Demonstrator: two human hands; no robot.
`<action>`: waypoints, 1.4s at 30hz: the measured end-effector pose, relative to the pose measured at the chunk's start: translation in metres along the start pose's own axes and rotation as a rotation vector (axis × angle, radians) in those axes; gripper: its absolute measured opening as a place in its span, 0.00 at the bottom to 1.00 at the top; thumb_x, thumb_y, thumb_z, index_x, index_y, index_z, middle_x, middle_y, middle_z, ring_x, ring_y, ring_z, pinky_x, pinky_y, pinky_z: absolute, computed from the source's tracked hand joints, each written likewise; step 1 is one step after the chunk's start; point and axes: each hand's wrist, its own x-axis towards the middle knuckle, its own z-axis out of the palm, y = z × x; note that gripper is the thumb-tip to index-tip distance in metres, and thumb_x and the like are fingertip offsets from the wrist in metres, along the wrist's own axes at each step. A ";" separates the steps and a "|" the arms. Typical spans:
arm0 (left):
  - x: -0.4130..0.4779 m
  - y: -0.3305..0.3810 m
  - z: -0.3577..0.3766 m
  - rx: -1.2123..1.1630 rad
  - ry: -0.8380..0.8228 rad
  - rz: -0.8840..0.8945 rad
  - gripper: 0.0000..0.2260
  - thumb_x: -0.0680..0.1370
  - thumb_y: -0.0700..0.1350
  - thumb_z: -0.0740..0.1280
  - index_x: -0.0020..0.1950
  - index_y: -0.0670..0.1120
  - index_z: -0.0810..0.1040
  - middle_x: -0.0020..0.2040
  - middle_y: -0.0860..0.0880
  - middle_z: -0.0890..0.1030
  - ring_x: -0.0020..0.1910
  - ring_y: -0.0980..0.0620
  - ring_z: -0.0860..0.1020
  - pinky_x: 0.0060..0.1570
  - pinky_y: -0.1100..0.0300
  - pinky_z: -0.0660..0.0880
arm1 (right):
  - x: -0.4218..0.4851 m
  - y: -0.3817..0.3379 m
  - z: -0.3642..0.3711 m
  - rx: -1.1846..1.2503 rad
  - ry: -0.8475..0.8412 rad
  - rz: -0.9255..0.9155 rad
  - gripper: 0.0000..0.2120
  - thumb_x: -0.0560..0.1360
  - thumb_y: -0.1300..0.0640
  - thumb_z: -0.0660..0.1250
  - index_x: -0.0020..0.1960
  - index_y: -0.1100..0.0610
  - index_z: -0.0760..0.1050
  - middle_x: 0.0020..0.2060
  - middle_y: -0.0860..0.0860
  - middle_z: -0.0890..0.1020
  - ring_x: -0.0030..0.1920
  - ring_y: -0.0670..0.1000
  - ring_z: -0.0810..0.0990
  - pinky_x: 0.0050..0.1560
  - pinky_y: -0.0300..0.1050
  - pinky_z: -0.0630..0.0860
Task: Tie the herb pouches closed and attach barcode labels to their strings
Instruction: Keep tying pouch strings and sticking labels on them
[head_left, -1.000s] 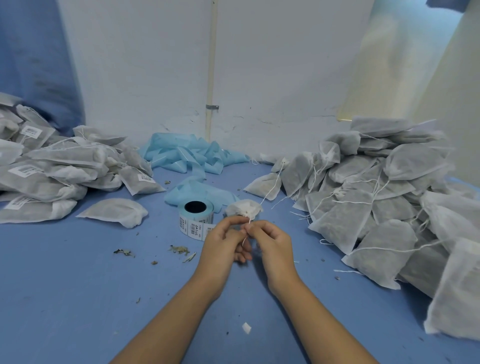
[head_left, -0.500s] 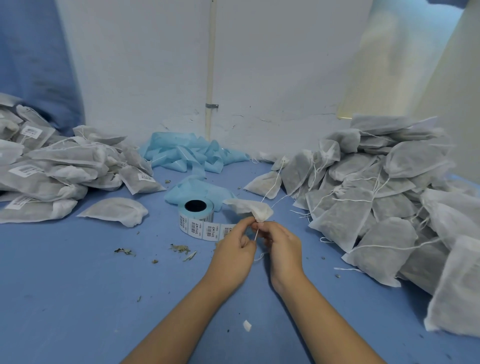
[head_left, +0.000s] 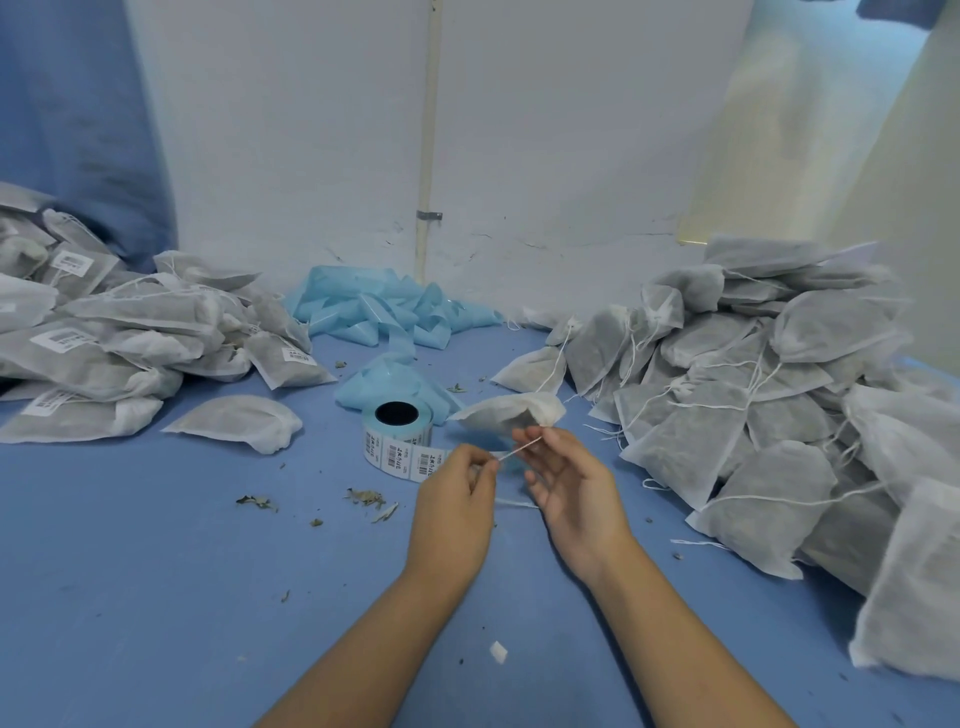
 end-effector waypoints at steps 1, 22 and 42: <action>0.001 -0.001 -0.002 0.045 0.017 0.014 0.06 0.80 0.43 0.62 0.44 0.49 0.75 0.30 0.54 0.71 0.31 0.63 0.71 0.32 0.70 0.67 | 0.000 -0.001 0.000 0.011 -0.005 0.005 0.08 0.80 0.60 0.60 0.52 0.62 0.77 0.43 0.51 0.82 0.46 0.48 0.79 0.50 0.41 0.73; 0.001 -0.005 -0.006 0.187 0.080 0.368 0.09 0.81 0.41 0.60 0.57 0.45 0.77 0.69 0.56 0.70 0.54 0.69 0.72 0.49 0.75 0.67 | -0.018 0.013 0.016 -1.281 0.107 -0.661 0.08 0.78 0.57 0.60 0.52 0.51 0.77 0.49 0.41 0.79 0.54 0.43 0.70 0.49 0.40 0.68; 0.009 0.011 -0.007 -0.145 0.019 0.197 0.09 0.82 0.40 0.56 0.56 0.48 0.75 0.54 0.57 0.78 0.54 0.63 0.75 0.54 0.67 0.69 | -0.023 0.020 0.022 -1.326 -0.024 -0.785 0.36 0.75 0.67 0.59 0.75 0.45 0.48 0.74 0.36 0.53 0.71 0.41 0.60 0.66 0.24 0.51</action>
